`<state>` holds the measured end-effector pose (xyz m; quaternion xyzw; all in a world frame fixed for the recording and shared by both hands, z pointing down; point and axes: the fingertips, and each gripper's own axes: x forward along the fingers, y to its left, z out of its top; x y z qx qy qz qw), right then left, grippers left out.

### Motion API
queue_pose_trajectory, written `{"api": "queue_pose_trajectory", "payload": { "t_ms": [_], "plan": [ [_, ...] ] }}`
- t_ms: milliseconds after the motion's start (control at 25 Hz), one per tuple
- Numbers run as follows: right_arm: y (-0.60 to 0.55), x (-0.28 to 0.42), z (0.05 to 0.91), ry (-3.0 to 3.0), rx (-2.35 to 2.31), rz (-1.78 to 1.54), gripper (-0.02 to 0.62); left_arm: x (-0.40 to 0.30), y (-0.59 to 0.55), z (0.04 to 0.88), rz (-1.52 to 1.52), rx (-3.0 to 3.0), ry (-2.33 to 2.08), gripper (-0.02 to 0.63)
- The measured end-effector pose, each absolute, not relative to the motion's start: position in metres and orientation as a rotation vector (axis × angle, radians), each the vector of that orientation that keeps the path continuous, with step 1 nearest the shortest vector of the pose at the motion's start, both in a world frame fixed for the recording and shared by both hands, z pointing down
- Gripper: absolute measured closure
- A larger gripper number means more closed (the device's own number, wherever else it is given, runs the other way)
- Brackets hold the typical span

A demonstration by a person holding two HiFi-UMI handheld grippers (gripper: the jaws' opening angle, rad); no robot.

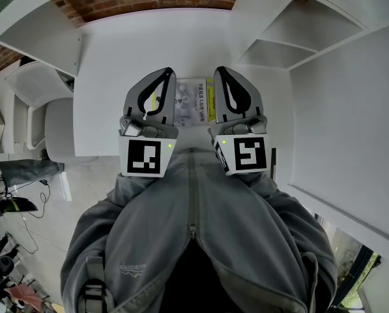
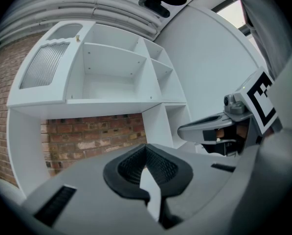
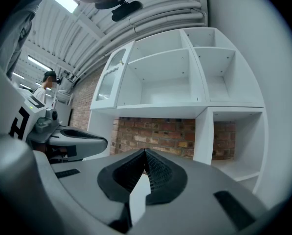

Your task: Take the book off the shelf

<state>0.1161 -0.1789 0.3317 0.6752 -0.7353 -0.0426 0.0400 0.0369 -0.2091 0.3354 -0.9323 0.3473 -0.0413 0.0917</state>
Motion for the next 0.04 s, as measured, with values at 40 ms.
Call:
{"api": "queue_pose_trajectory", "payload": {
  "t_ms": [40],
  "plan": [
    [-0.1791, 0.1164, 0.3322, -2.252, 2.069, -0.128, 0.569, 0.0372, -0.2092, 0.3356, -0.125, -2.770, 1.031, 0.600]
  ]
}}
